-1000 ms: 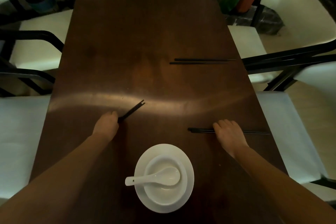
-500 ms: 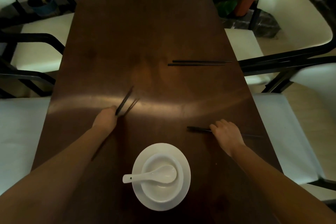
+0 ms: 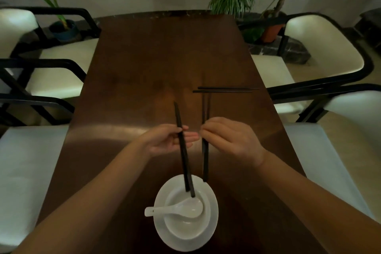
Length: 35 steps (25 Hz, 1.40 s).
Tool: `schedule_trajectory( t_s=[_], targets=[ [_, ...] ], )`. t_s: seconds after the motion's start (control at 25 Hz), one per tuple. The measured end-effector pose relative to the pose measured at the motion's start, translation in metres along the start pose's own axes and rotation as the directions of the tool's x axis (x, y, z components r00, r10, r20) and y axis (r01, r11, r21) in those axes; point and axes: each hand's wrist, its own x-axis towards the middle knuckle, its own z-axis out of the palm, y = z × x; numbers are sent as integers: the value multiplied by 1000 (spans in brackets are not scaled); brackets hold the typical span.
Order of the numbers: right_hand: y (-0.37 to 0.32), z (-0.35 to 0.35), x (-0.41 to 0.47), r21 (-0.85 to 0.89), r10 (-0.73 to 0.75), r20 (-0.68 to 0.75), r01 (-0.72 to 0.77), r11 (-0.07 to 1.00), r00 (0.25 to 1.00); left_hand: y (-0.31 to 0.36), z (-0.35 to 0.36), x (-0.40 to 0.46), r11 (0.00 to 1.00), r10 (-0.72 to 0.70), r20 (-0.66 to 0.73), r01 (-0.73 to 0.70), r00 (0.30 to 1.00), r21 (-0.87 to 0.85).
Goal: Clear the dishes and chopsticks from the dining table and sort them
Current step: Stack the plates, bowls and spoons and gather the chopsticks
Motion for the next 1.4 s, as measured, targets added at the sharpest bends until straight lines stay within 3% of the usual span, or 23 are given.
schedule_trajectory(
  t_s=[0.12, 0.2, 0.6, 0.72, 0.84, 0.96, 1.08, 1.16, 1.4],
  targets=[
    [-23, 0, 4, 93, -103, 111, 93, 991, 988, -15, 20, -6, 1000, -11, 163, 14, 987, -17],
    [-32, -2, -4, 115, -129, 187, 109, 987, 974, -21, 23, -10, 1000, -18, 184, 21, 983, -15],
    [-28, -4, -32, 173, -190, 342, 137, 975, 920, -41, 32, -9, 978, -59, 57, 69, 997, -197],
    [-20, 3, -44, 118, -131, 314, 99, 988, 940, -36, 29, -3, 970, -42, -20, 36, 999, -239],
    [-2, 13, -67, 80, 82, 284, -109, 991, 955, -28, 22, 5, 961, -19, -71, -1, 997, -278],
    [53, 22, -85, -54, 426, 325, -434, 900, 844, -17, 18, 18, 962, -4, -164, -41, 986, -271],
    [134, 44, -87, -203, 734, 380, -723, 660, 563, 1, 20, 39, 947, 6, -242, -84, 970, -311],
    [183, 67, -82, -301, 786, 396, -742, 599, 474, 15, 21, 55, 937, 32, -270, -123, 962, -328],
    [256, 144, -68, -467, 706, 627, -565, 680, 331, 30, 8, 91, 929, 36, -293, -140, 956, -344]
  ],
)
